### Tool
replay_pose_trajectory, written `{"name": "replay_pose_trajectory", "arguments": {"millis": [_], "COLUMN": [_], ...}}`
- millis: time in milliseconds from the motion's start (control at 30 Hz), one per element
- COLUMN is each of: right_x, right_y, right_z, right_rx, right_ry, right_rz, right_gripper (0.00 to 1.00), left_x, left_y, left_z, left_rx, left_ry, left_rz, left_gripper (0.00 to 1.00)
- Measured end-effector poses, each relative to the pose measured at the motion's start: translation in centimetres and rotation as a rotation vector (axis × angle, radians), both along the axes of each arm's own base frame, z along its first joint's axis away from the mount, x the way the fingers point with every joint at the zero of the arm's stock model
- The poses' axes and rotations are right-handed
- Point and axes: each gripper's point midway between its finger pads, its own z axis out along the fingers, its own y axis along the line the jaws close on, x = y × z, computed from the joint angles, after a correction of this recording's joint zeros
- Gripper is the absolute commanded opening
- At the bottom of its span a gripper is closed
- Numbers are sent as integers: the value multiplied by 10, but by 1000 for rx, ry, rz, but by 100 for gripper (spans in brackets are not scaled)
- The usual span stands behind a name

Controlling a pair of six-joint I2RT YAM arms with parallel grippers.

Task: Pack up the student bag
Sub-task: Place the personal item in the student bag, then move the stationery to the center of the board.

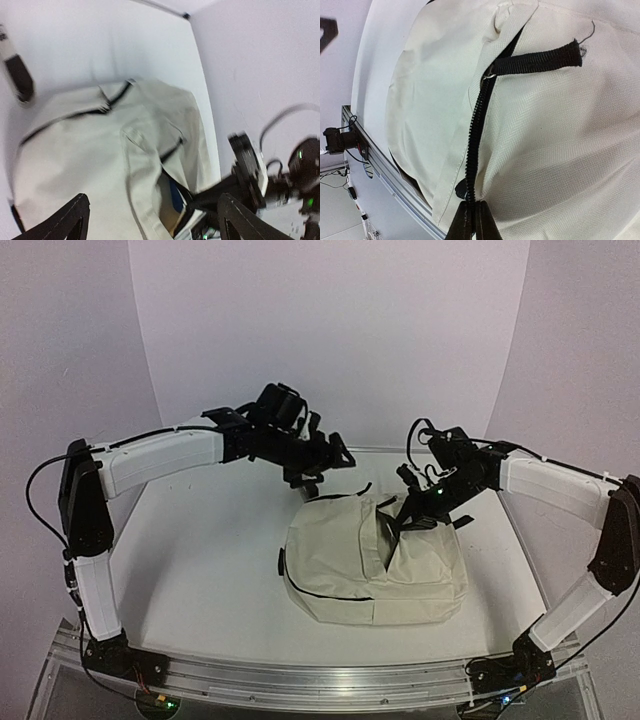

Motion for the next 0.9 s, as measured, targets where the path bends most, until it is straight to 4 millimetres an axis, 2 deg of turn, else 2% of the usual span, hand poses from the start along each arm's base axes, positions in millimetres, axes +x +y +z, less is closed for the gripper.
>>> {"name": "replay_pose_trajectory", "arguments": {"millis": [67, 167, 233, 333, 433, 633, 733, 900], "right_x": [0, 0, 0, -1, -2, -3, -4, -4], "right_y": [-1, -1, -2, -3, -3, -4, -4, -4], "right_z": [3, 4, 5, 3, 3, 3, 2, 2], "right_rx": [1, 0, 0, -3, -3, -3, -4, -4], "right_ry": [-11, -18, -21, -20, -21, -26, -25, -25], "right_rz": [0, 1, 1, 1, 3, 4, 5, 5], "right_gripper": [3, 3, 3, 3, 3, 3, 3, 3], "left_x": [31, 80, 107, 130, 140, 140, 143, 152], "left_y": [23, 52, 60, 64, 68, 76, 74, 73], "left_z": [0, -11, -18, -37, -67, -124, -140, -155], "left_rx": [16, 91, 130, 196, 264, 369, 388, 391], "left_ry": [17, 37, 41, 64, 107, 183, 195, 199], "left_rz": [116, 290, 379, 471, 530, 567, 566, 570], "left_gripper": [96, 99, 100, 100, 100, 100, 100, 100]}}
